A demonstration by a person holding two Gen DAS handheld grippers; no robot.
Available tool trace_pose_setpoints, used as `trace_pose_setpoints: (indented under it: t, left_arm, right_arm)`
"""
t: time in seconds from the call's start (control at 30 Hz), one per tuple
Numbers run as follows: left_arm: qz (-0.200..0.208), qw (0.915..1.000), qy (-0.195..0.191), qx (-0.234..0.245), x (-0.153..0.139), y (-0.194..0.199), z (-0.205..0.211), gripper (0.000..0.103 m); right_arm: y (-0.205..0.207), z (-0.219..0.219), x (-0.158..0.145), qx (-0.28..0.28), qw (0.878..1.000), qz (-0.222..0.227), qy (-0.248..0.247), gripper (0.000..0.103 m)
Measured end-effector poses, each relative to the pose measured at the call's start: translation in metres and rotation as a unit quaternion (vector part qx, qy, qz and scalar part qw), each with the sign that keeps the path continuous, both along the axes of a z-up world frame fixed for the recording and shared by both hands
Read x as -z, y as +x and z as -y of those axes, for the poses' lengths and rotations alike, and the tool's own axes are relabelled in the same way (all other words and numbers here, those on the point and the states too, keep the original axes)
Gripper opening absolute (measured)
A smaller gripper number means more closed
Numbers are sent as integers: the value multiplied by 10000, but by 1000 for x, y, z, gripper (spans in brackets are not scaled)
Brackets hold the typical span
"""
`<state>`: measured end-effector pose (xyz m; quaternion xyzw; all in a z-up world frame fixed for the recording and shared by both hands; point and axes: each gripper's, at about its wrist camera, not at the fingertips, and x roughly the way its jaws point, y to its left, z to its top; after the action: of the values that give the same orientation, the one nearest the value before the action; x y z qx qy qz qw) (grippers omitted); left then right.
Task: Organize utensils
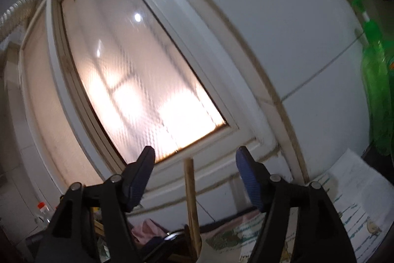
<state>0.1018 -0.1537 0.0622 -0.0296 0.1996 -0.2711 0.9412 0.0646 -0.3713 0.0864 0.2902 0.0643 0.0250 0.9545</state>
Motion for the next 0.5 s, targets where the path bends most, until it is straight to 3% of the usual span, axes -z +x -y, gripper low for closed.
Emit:
trace_pose_setpoints:
  t: [0.1,0.13,0.27,0.37,0.5]
  left_arm:
    - [426,9985,-239,-245,-20,-18,-18,52]
    - [560,9973,-341,-336,-26,-25,-24,64]
    - [981,9920,-471,-635,-47,-48,-51,72]
    - [1250,9850,-321,-1146,-54,-63,-68,89]
    - [1637,9727,31,-1646,-50,-73,-84,100]
  right_arm:
    - [-5,1,-4,-70,9999,90,50,72]
    - [-6,1,-5,-83,9999,109,51,72]
    - [-10,-4,-11,-232,9996,156,-12,76]
    - [-15,-13,-14,-313,9992,221,-142,78]
    - [-21,-27,-20,-419,9975,383,-425,84]
